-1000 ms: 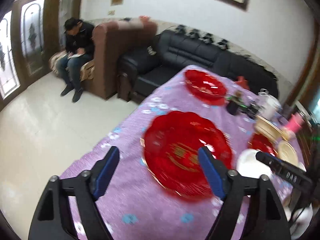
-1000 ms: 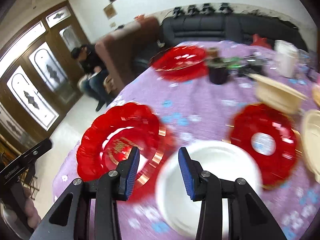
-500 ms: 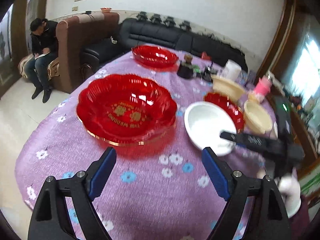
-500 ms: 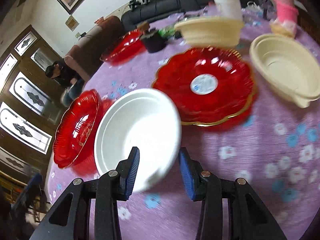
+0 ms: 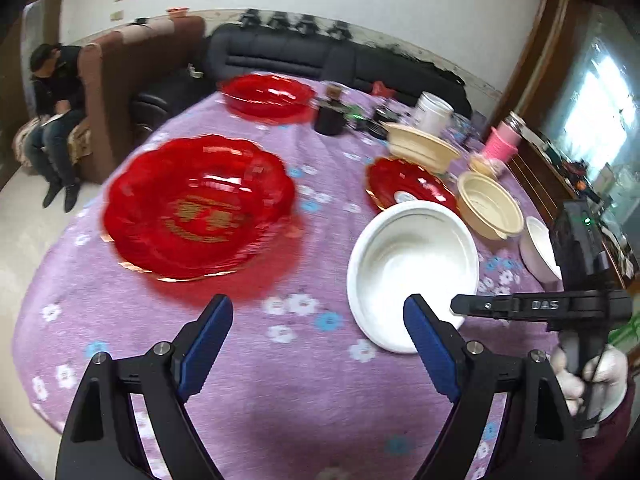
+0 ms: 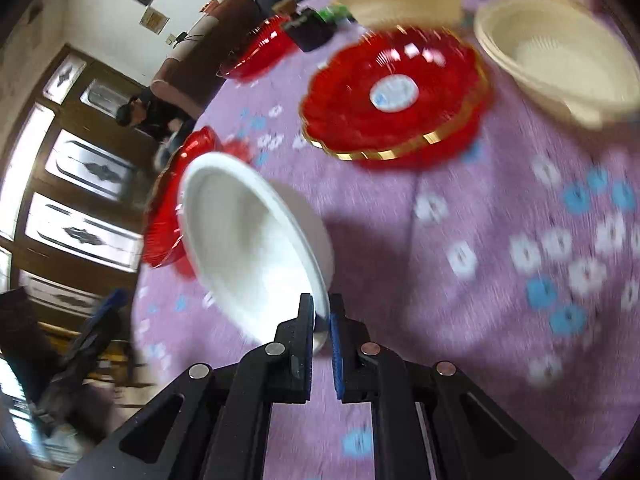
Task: Organize plates and bowls
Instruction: 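Grasp the rim of the white bowl with both grippers and lift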
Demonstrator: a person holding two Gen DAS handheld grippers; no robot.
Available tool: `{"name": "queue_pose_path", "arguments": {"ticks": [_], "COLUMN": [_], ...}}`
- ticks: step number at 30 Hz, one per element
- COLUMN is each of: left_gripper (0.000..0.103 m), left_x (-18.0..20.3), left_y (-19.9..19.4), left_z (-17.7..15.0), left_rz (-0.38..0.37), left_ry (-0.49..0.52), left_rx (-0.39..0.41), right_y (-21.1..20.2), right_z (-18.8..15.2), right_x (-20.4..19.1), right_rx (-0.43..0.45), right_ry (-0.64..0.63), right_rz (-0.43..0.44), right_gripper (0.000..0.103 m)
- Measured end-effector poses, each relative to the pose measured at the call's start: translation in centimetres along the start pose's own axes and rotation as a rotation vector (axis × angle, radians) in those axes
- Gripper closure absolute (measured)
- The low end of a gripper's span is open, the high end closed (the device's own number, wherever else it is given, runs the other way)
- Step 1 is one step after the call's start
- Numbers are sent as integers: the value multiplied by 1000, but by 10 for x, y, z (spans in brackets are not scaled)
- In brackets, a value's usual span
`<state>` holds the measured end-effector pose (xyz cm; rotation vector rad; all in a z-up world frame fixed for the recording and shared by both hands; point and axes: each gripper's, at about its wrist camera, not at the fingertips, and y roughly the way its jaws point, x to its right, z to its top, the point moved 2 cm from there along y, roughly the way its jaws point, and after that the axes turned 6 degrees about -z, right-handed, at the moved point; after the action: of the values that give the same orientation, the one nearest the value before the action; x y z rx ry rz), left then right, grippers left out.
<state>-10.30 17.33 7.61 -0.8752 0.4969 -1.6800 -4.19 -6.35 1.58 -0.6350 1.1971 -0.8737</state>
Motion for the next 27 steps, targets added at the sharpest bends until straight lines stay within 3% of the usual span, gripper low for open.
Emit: {"name": "queue_pose_path", "arguments": {"ticks": [3, 5, 8, 10, 14, 19, 21, 22, 23, 24, 25, 27], "left_gripper": [16, 16, 16, 16, 17, 17, 32, 65, 85, 93, 93, 92], "left_x": [20, 28, 33, 35, 33, 40, 42, 43, 45, 46, 47, 52], "left_y": [24, 41, 64, 79, 96, 112, 119, 124, 129, 131, 129, 116], "left_z": [5, 8, 10, 12, 15, 22, 24, 23, 21, 19, 16, 13], "left_rz": [0, -1, 7, 13, 53, 30, 25, 15, -10, -64, -53, -40], "left_ry": [31, 36, 24, 9, -7, -27, -26, -28, -29, -43, -42, -12], "left_rx": [-37, -65, -107, -141, -167, -181, -189, -202, -236, -265, -261, -237], "right_y": [-10, -16, -21, -20, -15, -8, -5, -4, -2, -2, -4, -10], "right_z": [-3, -4, -8, -7, -5, -2, -1, -1, -2, -2, -4, -5], "right_x": [12, 15, 13, 13, 15, 23, 26, 27, 27, 28, 24, 15], "right_rx": [8, 62, 120, 144, 167, 185, 188, 189, 189, 188, 195, 212], "right_ry": [1, -19, -48, -56, -55, -33, -32, -28, -24, -26, -39, -74], "right_rz": [-30, -104, -174, -192, -198, -204, -211, -212, -209, -200, -164, -192], "right_gripper": [92, 91, 80, 73, 72, 72, 72, 72, 72, 75, 82, 85]}}
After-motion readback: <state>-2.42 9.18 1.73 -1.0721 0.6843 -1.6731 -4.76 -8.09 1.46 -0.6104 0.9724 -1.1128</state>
